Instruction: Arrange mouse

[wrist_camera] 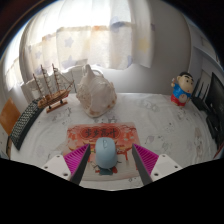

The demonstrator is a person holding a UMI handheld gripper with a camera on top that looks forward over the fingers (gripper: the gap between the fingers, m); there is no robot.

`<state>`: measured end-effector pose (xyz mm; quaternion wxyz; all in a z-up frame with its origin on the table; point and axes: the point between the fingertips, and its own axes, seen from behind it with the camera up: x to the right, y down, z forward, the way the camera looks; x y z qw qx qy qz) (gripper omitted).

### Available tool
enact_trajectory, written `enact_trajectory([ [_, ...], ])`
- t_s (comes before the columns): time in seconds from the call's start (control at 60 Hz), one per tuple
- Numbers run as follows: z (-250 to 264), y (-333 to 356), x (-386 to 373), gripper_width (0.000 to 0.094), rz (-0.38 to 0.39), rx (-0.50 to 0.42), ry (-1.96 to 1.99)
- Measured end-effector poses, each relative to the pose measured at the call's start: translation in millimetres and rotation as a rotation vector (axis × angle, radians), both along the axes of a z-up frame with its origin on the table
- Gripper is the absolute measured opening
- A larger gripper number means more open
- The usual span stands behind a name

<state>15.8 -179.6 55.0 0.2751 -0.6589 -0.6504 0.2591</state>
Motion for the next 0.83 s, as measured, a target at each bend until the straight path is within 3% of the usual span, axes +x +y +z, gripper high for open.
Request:
enact_trajectory([
  [0.167, 80.6, 7.1, 75.3, 0.0851, -0.023, 0.001, -0.034],
  [0.333, 113.7, 22.7, 128.0, 0.0855, -0.067, 0.008, -0.040],
  [0.633, 104.0, 57.9, 165.2, 0.0856, -0.124, 0.016, -0.068],
  [0.833, 100.7, 63.6, 169.4, 0.0855, -0.090, -0.005, -0.074],
])
